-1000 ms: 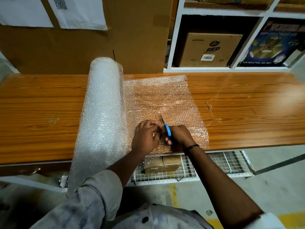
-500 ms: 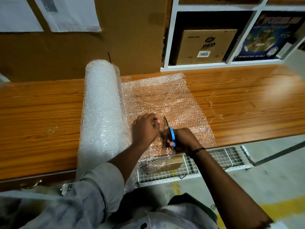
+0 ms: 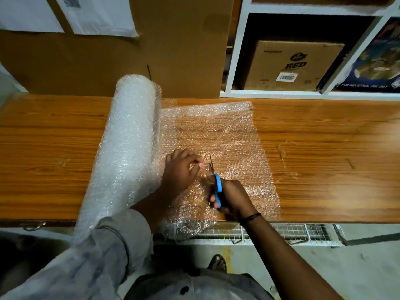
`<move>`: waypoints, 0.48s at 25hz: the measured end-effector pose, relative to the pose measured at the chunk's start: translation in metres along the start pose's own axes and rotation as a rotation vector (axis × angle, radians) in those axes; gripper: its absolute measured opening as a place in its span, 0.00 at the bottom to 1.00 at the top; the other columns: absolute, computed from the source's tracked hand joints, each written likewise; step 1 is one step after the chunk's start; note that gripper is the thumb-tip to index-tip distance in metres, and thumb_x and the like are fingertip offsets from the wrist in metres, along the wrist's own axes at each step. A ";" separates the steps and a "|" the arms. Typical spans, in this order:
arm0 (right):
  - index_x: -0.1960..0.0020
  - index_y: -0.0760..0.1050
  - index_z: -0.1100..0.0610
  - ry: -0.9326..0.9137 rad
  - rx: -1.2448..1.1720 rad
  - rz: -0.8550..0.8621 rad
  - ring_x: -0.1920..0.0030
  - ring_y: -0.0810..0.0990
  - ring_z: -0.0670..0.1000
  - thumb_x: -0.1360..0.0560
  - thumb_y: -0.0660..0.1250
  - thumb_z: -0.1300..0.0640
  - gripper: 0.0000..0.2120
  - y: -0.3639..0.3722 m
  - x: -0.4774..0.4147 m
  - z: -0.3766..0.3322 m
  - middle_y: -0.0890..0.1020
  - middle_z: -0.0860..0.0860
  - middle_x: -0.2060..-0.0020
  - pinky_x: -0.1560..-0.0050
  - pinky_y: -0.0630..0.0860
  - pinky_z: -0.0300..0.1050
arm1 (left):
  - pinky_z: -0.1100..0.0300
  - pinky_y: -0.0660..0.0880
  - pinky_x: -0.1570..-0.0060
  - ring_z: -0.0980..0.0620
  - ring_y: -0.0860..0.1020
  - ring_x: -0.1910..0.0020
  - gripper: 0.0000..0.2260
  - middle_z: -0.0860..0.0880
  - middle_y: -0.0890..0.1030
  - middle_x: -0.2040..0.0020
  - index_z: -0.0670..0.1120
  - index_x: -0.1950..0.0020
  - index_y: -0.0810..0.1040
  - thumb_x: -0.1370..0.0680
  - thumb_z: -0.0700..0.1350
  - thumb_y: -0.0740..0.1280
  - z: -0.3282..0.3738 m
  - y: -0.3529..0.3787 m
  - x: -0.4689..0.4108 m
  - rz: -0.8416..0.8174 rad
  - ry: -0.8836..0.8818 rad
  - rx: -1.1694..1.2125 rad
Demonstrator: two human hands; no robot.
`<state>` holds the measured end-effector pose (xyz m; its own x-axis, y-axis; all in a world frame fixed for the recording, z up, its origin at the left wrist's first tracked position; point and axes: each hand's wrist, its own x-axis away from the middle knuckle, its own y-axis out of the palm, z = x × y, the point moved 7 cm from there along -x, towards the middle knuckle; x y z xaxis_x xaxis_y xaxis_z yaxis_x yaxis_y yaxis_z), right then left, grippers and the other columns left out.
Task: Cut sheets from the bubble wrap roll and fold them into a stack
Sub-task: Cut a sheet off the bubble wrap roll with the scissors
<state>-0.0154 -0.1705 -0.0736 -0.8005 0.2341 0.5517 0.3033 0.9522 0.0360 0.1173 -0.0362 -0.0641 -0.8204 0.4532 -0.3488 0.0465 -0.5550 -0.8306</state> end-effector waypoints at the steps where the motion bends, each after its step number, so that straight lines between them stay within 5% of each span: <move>1: 0.58 0.83 0.71 -0.009 0.009 -0.007 0.77 0.73 0.54 0.26 0.74 0.43 0.27 -0.001 -0.001 -0.001 0.80 0.63 0.69 0.76 0.63 0.40 | 0.56 0.59 0.45 0.50 0.73 0.41 0.05 0.56 0.80 0.45 0.55 0.47 0.82 0.20 0.52 0.69 0.001 0.000 0.001 0.013 0.015 -0.012; 6: 0.66 0.84 0.62 -0.033 0.015 -0.021 0.78 0.72 0.54 0.27 0.75 0.44 0.21 -0.001 -0.005 -0.007 0.79 0.62 0.71 0.74 0.63 0.42 | 0.55 0.60 0.45 0.49 0.74 0.42 0.05 0.55 0.80 0.46 0.53 0.47 0.83 0.20 0.51 0.69 0.005 -0.004 0.004 0.082 0.047 -0.010; 12: 0.63 0.82 0.69 -0.116 0.011 0.013 0.75 0.72 0.55 0.27 0.77 0.45 0.25 0.002 -0.012 -0.012 0.80 0.63 0.71 0.71 0.68 0.44 | 0.55 0.61 0.45 0.48 0.74 0.42 0.07 0.54 0.79 0.45 0.54 0.47 0.84 0.20 0.52 0.67 0.008 -0.008 0.006 0.092 0.071 0.021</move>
<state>0.0010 -0.1734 -0.0697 -0.8513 0.2666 0.4519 0.3084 0.9510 0.0200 0.1075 -0.0351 -0.0561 -0.7707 0.4476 -0.4535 0.1071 -0.6106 -0.7847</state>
